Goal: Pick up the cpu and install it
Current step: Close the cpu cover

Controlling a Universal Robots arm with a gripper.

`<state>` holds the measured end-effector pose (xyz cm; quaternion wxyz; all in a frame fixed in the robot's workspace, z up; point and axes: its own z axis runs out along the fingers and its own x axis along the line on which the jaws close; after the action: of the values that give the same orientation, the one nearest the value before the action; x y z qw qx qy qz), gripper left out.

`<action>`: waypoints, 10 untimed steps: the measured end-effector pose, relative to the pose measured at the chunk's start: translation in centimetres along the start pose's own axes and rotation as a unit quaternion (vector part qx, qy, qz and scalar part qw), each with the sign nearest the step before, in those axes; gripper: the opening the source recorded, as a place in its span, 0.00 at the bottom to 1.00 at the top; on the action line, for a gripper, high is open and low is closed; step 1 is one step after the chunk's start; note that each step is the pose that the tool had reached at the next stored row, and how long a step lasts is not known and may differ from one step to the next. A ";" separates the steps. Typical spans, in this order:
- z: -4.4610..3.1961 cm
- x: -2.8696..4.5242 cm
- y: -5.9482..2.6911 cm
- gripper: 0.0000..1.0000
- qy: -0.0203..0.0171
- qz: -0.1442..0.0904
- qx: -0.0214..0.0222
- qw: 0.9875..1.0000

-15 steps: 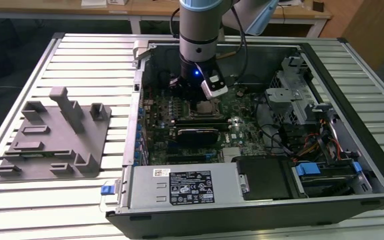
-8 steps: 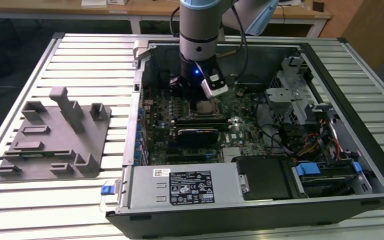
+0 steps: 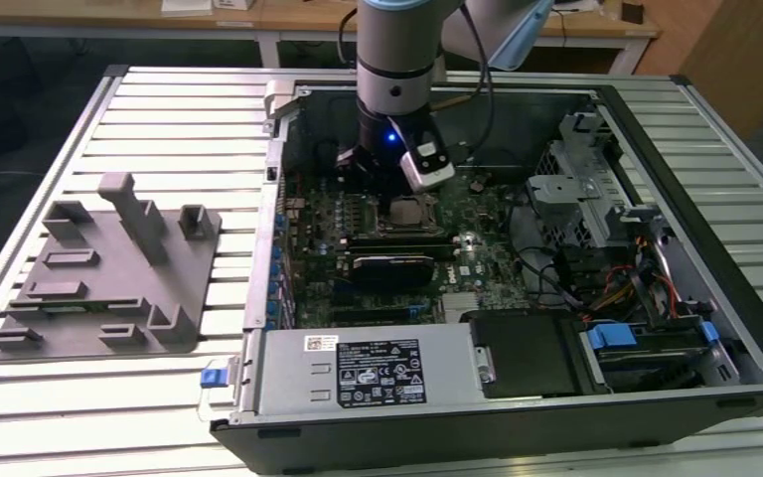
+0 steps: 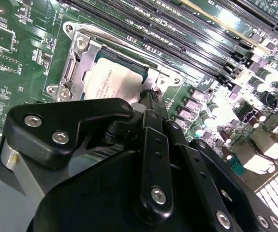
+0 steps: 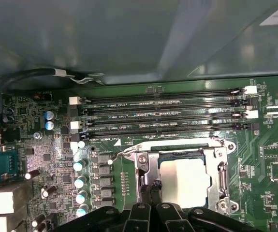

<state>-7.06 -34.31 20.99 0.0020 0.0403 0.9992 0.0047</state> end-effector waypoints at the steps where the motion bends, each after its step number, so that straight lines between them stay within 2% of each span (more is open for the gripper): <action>1: -0.14 0.00 0.00 0.11 0.000 0.000 0.000 1.000; 10: -1.27 -0.01 0.01 0.11 -0.001 0.000 0.000 1.000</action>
<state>-7.05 -34.31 22.26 0.0028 0.0403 0.9992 0.0047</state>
